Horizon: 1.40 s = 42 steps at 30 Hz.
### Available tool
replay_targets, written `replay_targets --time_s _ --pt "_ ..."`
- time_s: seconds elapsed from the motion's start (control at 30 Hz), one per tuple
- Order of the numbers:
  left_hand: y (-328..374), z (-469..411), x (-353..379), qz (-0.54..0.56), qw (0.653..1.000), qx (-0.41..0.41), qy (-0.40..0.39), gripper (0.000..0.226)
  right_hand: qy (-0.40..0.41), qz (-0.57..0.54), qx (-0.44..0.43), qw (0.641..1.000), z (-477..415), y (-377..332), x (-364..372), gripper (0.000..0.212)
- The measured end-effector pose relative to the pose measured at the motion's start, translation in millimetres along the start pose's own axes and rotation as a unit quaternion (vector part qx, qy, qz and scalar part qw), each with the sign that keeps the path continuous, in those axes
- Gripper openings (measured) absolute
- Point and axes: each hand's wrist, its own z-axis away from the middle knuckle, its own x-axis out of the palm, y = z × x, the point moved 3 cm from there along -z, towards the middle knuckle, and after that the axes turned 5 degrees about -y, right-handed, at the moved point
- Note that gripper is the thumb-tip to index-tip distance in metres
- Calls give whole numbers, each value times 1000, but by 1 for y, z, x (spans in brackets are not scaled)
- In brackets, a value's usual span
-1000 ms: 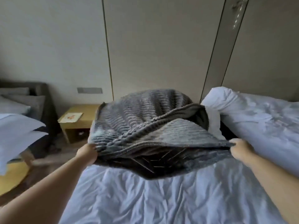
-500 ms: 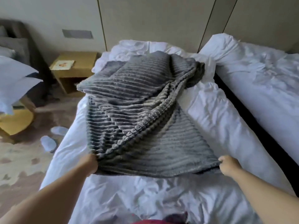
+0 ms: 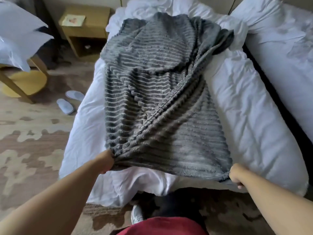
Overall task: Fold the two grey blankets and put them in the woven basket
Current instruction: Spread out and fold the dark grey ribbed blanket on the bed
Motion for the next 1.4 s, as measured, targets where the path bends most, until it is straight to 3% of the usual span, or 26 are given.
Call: replay_targets --time_s 0.17,0.27,0.37,0.47,0.53,0.67,0.73,0.83,0.97,1.1,1.2,1.3,1.4 --pt "-53 11 62 -28 994 -57 -92 26 -105 166 -16 980 8 -40 19 44" --pt "-71 10 82 -23 994 -97 -53 11 -128 169 -61 975 -9 -66 22 40" --pt "-80 1 91 -56 990 -126 -27 20 -98 88 -97 987 -30 -100 15 35" --pt "-79 -11 94 -74 986 -145 -31 22 45 -113 -153 981 -45 -145 -25 25" --pt "-74 -21 96 -90 984 -147 -46 22 83 -256 -222 937 -45 -177 -59 15" --pt "-64 -32 89 -102 976 -187 -40 34 83 -457 -281 840 -50 -234 -130 20" --pt "-51 -37 78 -75 975 -210 3 39 15 -538 -264 800 -61 -261 -156 15" --pt "-13 -53 61 29 981 -170 86 39 -80 -607 -209 763 -79 -289 -176 37" --pt "38 -87 48 121 984 -88 91 51 -175 -680 -184 687 -89 -316 -186 12" --pt "62 -118 40 114 988 -95 45 59 -125 -629 -251 725 -77 -344 -220 19" --pt "64 -131 22 200 973 -83 80 26 -79 -596 -333 726 -55 -375 -259 16" --pt "38 -132 0 348 907 -116 208 31 -64 -576 -398 711 -29 -431 -294 13" --pt "-4 -134 -7 375 850 -219 297 13 -56 -506 -469 722 -10 -505 -303 15"
